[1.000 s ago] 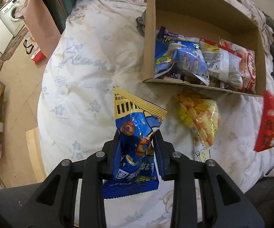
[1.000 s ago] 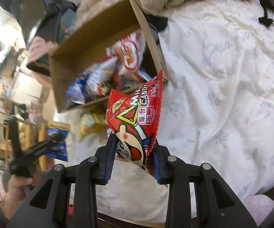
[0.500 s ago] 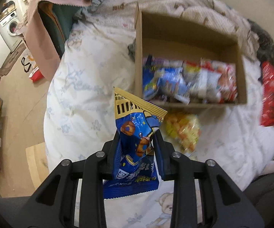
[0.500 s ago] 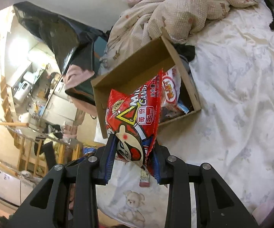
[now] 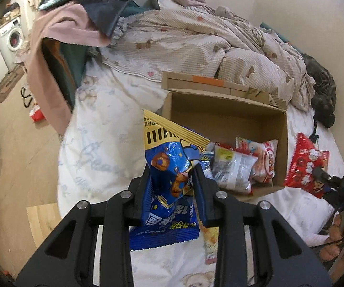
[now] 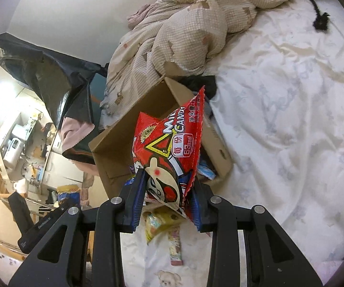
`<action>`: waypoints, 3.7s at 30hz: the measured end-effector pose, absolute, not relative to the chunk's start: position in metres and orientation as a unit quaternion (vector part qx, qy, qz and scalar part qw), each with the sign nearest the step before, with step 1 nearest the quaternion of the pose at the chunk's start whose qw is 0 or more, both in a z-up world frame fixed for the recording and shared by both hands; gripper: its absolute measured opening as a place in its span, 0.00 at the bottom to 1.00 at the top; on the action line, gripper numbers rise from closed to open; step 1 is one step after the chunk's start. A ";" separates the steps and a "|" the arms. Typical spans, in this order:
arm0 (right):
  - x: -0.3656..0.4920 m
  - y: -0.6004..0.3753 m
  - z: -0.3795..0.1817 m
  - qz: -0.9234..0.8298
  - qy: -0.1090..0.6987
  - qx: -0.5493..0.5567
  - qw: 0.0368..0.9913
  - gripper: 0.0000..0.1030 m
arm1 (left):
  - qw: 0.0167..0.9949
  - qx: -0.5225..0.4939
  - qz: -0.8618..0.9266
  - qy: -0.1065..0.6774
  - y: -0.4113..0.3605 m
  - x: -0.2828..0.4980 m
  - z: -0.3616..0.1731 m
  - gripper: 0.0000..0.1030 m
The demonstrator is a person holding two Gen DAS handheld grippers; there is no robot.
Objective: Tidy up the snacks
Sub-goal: 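Lift both packets and carry them toward the box, then lower both packets into the box and open both grippers, then withdraw both grippers from the box toward the remaining snacks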
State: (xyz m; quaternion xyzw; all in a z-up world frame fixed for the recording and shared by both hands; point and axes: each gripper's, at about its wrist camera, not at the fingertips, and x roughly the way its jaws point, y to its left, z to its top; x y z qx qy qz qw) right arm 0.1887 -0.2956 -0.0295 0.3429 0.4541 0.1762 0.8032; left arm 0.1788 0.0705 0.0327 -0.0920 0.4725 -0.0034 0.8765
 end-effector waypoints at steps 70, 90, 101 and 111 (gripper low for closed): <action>0.232 -0.230 -0.021 0.203 0.470 0.212 0.833 0.78 | 0.911 -0.039 -0.010 0.411 0.024 0.182 0.016 0.80; 0.149 -0.240 -0.048 0.197 0.509 0.222 0.808 0.79 | 0.891 -0.053 0.016 0.450 0.052 0.102 0.000 0.80; 0.144 -0.229 -0.070 0.188 0.547 0.217 0.787 0.78 | 0.864 -0.099 0.055 0.491 0.070 0.094 -0.021 0.80; 0.147 -0.149 -0.131 0.210 0.637 0.118 0.732 0.78 | 0.840 -0.156 0.069 0.515 0.086 0.098 -0.037 0.80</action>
